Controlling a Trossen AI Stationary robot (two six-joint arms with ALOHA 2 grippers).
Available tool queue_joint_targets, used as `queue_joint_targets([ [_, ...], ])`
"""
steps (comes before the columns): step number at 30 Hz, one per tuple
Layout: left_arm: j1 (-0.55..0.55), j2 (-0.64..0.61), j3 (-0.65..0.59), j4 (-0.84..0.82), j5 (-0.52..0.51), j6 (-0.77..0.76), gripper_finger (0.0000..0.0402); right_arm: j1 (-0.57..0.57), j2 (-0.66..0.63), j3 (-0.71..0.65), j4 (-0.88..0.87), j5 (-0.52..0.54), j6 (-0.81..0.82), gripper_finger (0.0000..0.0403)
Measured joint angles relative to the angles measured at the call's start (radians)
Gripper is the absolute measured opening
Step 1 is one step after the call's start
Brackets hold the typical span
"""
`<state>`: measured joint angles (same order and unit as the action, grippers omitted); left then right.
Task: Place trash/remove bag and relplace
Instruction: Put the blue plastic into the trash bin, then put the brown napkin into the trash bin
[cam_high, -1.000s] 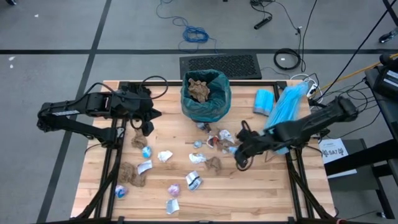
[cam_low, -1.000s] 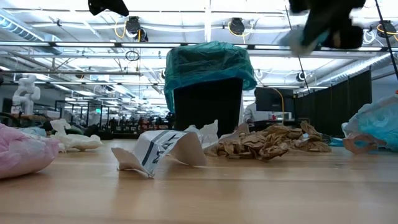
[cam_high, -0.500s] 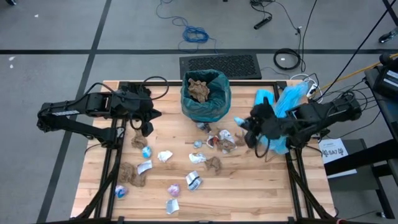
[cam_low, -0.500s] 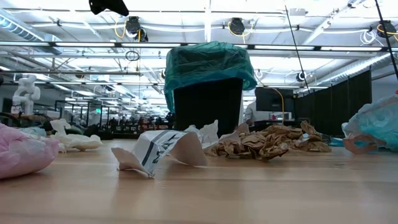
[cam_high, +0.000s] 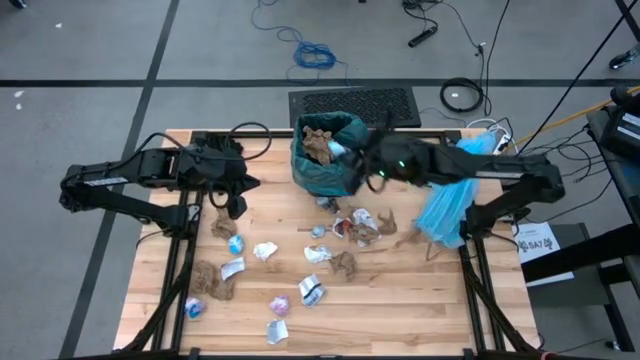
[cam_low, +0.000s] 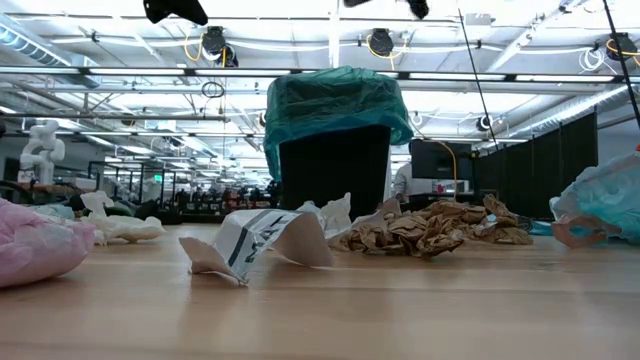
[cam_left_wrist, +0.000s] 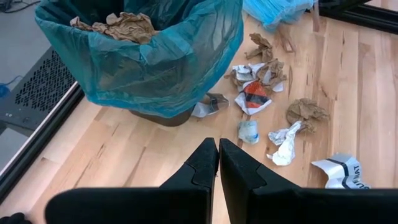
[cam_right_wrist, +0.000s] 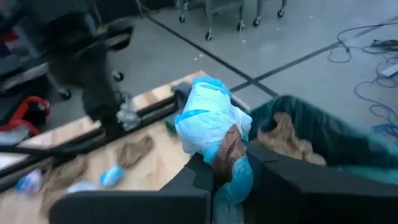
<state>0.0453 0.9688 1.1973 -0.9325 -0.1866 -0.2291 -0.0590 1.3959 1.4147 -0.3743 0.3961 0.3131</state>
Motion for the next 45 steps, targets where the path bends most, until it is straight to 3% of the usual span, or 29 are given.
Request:
queue_joint_targets([
  [6, 0.000, 0.000, 0.000, 0.000, 0.000, 0.000, 0.0022, -0.136, 0.112, 0.000, 0.111, -0.160, -0.063, 0.0024],
  [8, 0.000, 0.000, 0.000, 0.000, 0.000, 0.000, 0.0022, -0.160, 0.139, 0.000, 0.137, -0.165, -0.068, 0.0037],
  [18, 0.000, 0.000, 0.000, 0.000, 0.000, 0.000, 0.0022, -0.236, 0.169, 0.000, 0.178, -0.168, -0.004, 0.0168],
  [24, 0.000, 0.000, 0.000, 0.013, 0.000, 0.000, 0.0022, -0.236, 0.169, 0.000, 0.155, -0.217, -0.004, 0.0218],
  [33, 0.000, 0.037, 0.000, 0.035, -0.001, 0.000, 0.0022, -0.234, 0.141, 0.000, 0.072, -0.221, 0.015, 0.0222],
  [40, 0.000, 0.081, 0.000, 0.038, 0.028, -0.007, 0.0022, -0.234, 0.022, 0.000, -0.110, -0.216, 0.026, 0.0217],
  [45, 0.001, 0.108, 0.000, -0.010, 0.024, -0.167, 0.0022, -0.226, -0.109, 0.000, -0.272, -0.214, 0.088, 0.0217],
])
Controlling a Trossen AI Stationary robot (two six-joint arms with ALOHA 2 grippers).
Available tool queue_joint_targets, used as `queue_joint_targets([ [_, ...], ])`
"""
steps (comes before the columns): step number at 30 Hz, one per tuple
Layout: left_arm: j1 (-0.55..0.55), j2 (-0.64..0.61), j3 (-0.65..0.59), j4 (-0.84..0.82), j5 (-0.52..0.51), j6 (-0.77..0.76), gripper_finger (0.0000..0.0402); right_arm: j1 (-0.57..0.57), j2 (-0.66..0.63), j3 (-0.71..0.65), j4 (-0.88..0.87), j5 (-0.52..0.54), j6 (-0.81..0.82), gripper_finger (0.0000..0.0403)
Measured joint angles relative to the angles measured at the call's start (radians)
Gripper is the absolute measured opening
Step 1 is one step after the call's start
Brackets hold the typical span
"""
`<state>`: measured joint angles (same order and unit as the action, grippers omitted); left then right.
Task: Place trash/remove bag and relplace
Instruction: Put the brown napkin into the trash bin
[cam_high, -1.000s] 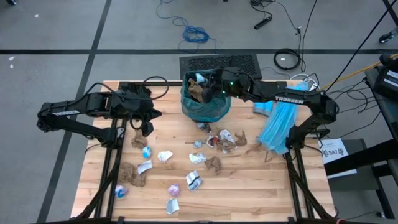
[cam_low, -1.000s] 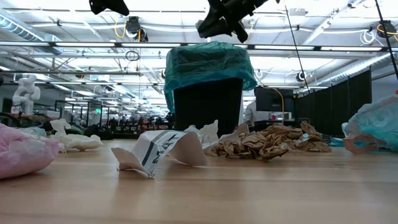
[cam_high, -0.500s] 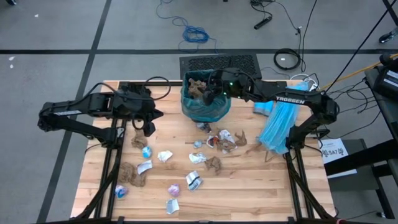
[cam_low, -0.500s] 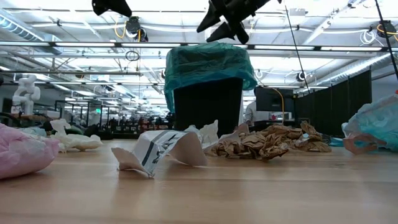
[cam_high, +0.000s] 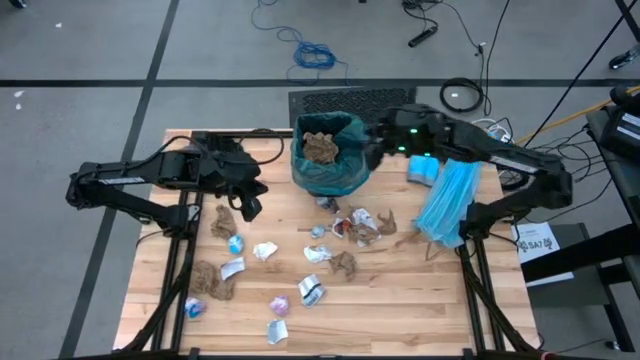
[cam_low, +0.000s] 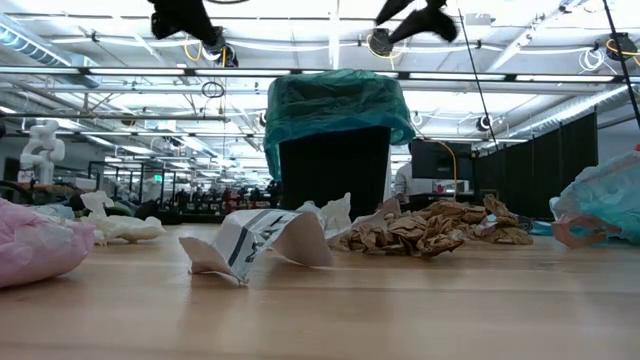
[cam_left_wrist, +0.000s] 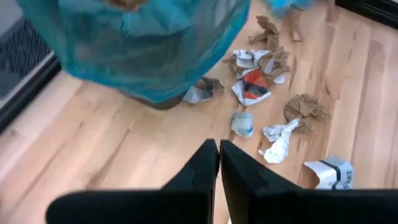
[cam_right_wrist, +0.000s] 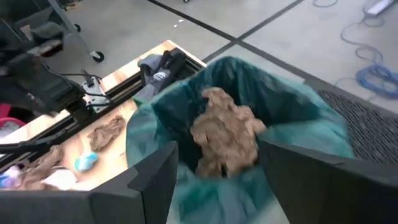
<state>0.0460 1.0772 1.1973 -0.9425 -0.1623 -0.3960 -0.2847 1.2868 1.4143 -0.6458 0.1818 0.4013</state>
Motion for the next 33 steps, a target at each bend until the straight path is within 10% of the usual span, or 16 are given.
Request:
queue_joint_targets([
  [9, 0.005, 0.055, 0.000, -0.193, -0.009, -0.164, 0.0038, 0.104, -0.181, 0.000, -0.225, 0.013, 0.126, 0.0217],
  [24, 0.088, 0.270, -0.025, -0.395, -0.047, -0.366, 0.0243, 0.266, -0.202, -0.002, -0.350, 0.134, 0.205, 0.0217],
  [33, 0.062, 0.344, -0.128, -0.372, 0.036, -0.548, 0.0267, 0.338, -0.201, -0.002, -0.370, 0.136, 0.240, 0.0217],
])
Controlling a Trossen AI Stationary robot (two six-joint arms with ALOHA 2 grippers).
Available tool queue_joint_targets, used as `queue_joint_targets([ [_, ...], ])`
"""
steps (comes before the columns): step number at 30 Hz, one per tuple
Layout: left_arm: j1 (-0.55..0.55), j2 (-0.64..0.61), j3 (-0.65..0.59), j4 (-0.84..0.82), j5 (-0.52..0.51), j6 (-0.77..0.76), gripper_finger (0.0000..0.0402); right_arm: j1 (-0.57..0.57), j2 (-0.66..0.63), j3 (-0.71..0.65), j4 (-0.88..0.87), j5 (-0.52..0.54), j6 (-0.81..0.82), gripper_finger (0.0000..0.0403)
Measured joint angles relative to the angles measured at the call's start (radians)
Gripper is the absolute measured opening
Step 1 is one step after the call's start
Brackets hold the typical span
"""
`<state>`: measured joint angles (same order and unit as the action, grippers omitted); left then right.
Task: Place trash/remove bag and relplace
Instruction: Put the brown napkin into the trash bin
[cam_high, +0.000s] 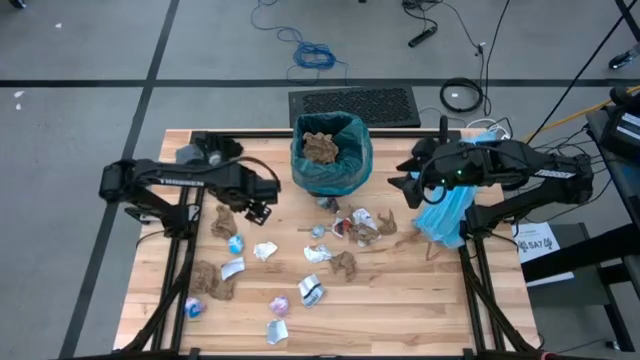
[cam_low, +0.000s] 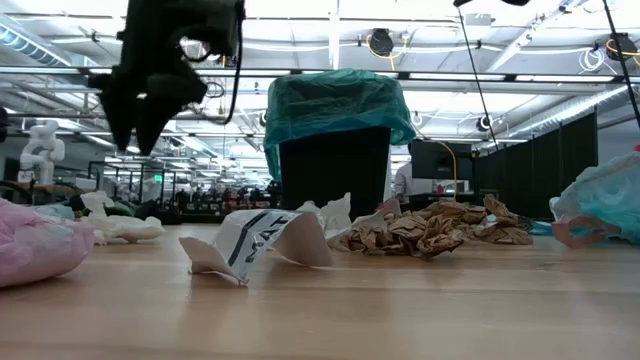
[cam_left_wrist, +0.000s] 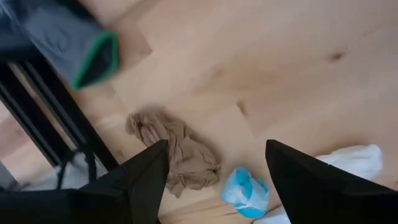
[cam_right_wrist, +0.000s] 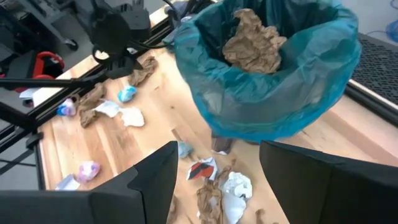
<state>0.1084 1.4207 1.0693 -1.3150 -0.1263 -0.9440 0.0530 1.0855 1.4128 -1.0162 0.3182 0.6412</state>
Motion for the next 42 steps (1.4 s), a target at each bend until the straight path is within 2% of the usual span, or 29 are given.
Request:
queue_joint_targets([
  [12, -0.046, -0.111, -0.260, 0.151, 0.073, -0.264, 0.0267, 0.078, 0.001, 0.000, -0.034, 0.006, 0.020, 0.0217],
  [18, -0.046, -0.168, -0.371, 0.231, 0.092, -0.373, 0.0267, 0.104, 0.001, 0.000, -0.036, 0.047, 0.020, 0.0217],
  [23, -0.046, -0.170, -0.422, 0.252, 0.091, -0.432, 0.0267, 0.110, 0.001, 0.000, -0.036, 0.049, 0.019, 0.0217],
  [30, -0.046, -0.165, -0.523, 0.419, 0.092, -0.456, 0.0261, 0.110, 0.004, 0.000, -0.036, 0.050, 0.032, 0.0217],
  [36, -0.045, -0.167, -0.552, 0.447, 0.104, -0.430, 0.0210, 0.146, 0.004, 0.000, -0.037, 0.051, 0.055, 0.0217],
  [42, -0.045, -0.167, -0.551, 0.461, 0.113, -0.337, 0.0093, 0.185, 0.004, 0.000, -0.080, 0.051, 0.117, 0.0217],
])
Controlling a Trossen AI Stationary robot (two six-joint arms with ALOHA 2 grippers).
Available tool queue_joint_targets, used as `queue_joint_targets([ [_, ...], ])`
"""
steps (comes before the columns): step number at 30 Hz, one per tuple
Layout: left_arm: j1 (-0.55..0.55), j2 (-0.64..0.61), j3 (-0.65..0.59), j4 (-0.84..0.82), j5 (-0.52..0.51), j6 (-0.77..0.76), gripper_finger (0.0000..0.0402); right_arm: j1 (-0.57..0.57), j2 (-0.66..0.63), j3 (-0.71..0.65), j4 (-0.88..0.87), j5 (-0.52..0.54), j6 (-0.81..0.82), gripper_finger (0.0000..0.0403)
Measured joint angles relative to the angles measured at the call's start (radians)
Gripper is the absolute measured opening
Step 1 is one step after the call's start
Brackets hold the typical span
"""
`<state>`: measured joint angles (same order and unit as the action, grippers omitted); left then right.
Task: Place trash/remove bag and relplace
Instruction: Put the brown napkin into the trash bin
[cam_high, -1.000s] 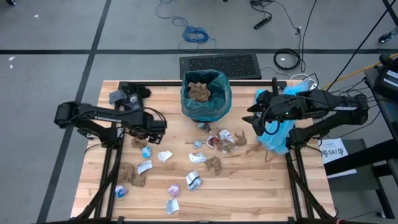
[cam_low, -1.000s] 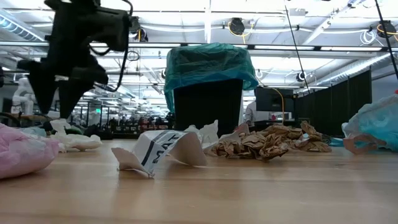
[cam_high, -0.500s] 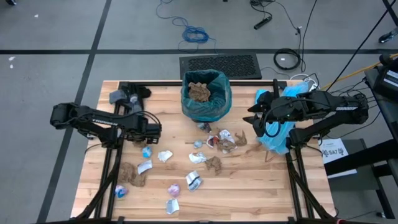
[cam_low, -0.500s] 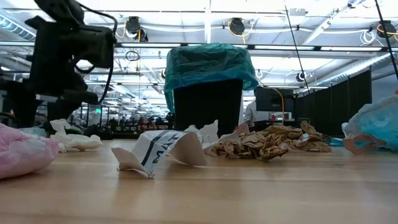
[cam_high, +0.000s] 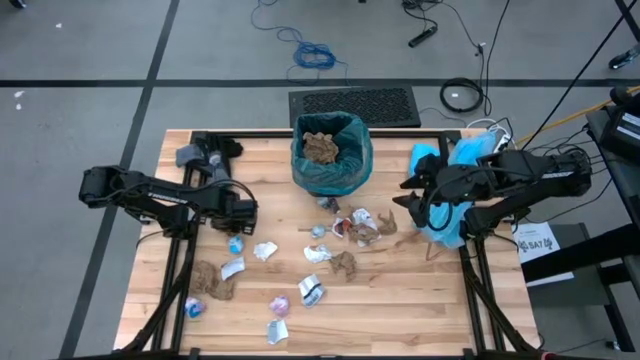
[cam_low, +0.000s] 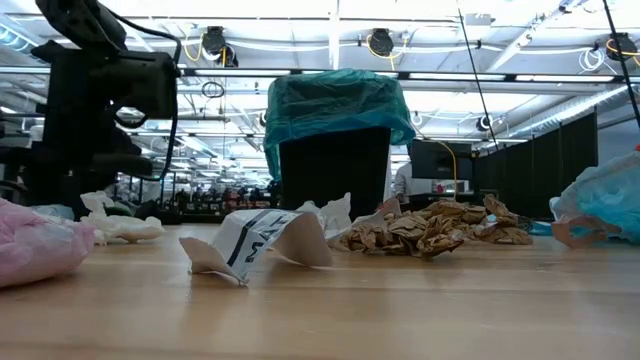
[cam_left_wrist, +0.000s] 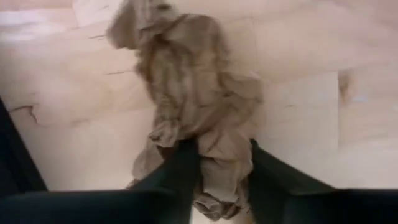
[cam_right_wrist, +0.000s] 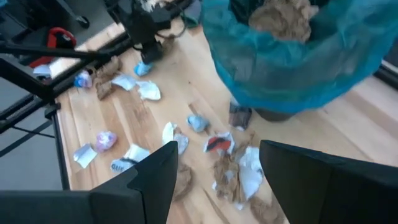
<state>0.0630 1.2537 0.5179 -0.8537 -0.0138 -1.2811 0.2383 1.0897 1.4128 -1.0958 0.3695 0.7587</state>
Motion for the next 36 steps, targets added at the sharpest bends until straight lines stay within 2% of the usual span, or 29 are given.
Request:
queue_joint_targets([
  [3, 0.000, 0.000, 0.011, 0.006, 0.007, 0.037, 0.0027, 0.025, 0.000, 0.000, -0.042, 0.000, 0.053, 0.0217],
  [5, 0.000, 0.002, 0.027, 0.007, 0.011, 0.062, 0.0011, 0.040, 0.000, 0.000, -0.060, 0.000, 0.081, 0.0217],
  [9, 0.002, 0.002, 0.090, 0.007, 0.012, 0.137, 0.0009, 0.066, 0.000, 0.000, -0.070, 0.006, 0.110, 0.0217],
  [14, 0.016, 0.002, 0.220, -0.005, 0.011, 0.221, 0.0005, 0.085, 0.000, 0.000, -0.070, 0.081, 0.113, 0.0217],
  [25, 0.107, 0.001, 0.683, -0.181, -0.070, 0.483, 0.0005, 0.084, 0.001, -0.021, -0.059, 0.108, 0.126, 0.0217],
  [30, 0.165, 0.003, 0.878, -0.152, -0.099, 0.598, 0.0005, 0.084, 0.001, -0.073, -0.041, 0.107, 0.165, 0.0217],
  [36, 0.234, 0.086, 1.009, -0.059, -0.068, 0.706, 0.0004, 0.084, 0.002, -0.130, 0.008, 0.105, 0.182, 0.0217],
])
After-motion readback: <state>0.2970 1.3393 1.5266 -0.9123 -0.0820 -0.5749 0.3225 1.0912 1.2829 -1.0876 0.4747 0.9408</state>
